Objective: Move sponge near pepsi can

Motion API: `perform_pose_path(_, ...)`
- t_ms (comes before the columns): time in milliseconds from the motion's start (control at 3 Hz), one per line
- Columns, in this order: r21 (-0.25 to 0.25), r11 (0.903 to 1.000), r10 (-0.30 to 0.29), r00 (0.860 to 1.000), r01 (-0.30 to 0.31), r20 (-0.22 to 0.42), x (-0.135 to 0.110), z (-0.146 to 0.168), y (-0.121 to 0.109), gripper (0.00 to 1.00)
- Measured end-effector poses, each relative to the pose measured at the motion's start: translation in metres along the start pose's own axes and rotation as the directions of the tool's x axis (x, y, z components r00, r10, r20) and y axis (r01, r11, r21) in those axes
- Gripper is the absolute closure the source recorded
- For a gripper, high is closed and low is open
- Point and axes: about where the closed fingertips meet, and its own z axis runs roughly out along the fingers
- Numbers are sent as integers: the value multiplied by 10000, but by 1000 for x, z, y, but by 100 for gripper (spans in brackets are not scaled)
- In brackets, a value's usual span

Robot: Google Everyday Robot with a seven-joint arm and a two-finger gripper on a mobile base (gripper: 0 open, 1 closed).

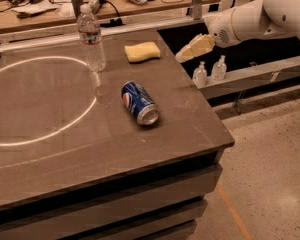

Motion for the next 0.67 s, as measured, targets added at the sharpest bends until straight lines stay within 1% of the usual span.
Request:
perform_pose_path(333,714,9926,966,9949,-983,280,-8,10,14,0)
perform_pose_path(667,575,9908,1201,9917,-1226,451,-15,37,23,0)
